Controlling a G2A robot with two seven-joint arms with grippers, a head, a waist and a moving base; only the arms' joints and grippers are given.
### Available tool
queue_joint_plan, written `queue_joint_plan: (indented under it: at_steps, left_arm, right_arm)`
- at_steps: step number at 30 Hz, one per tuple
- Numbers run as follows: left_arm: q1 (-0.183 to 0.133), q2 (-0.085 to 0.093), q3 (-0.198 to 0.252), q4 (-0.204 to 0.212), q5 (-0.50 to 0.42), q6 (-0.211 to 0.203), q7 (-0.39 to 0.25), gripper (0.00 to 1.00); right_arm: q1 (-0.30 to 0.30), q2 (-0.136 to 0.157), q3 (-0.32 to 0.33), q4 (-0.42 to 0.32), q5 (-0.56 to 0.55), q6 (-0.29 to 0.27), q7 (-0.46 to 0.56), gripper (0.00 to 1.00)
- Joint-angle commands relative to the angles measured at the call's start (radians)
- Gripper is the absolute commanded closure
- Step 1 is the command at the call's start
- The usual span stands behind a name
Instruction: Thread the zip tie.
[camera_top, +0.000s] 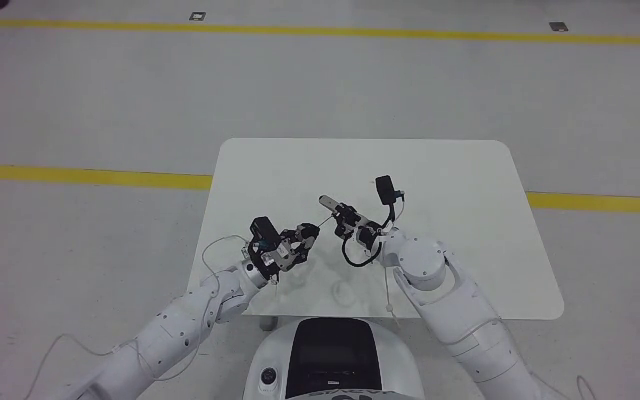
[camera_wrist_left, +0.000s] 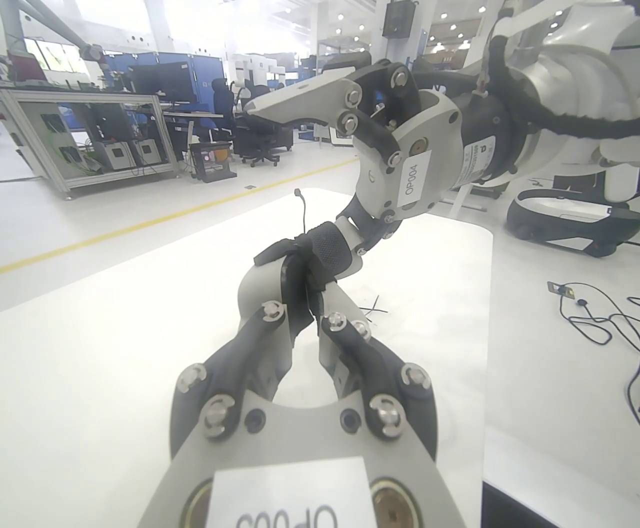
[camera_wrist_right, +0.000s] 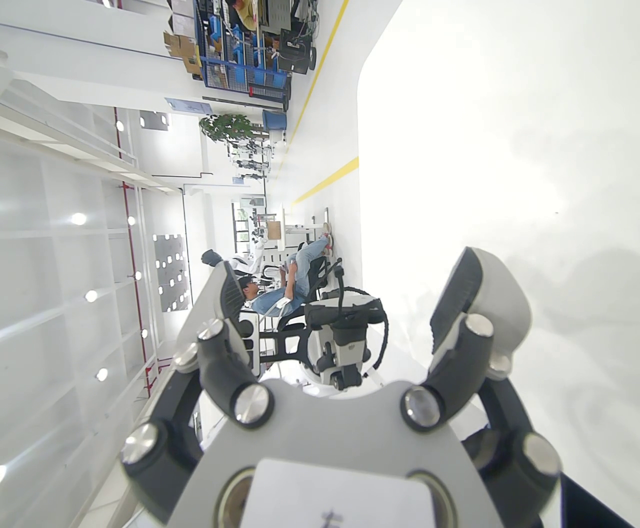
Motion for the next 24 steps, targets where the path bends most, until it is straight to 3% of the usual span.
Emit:
queue_joint_plan:
  at_steps: [1,21,24]
  left_arm:
    - [0.000,0.000,0.000,0.000,0.000,0.000,0.000,1.00]
    - [0.000,0.000,0.000,0.000,0.000,0.000,0.000,1.00]
    - [-0.002,0.001,-0.023,-0.009,-0.029,0.009,-0.029,1.00]
  right_arm:
    - [0.000,0.000,0.000,0.000,0.000,0.000,0.000,0.00]
    - [0.000,0.000,0.000,0.000,0.000,0.000,0.000,0.00]
    - [0.000,0.000,0.000,0.000,0.000,0.000,0.000,0.00]
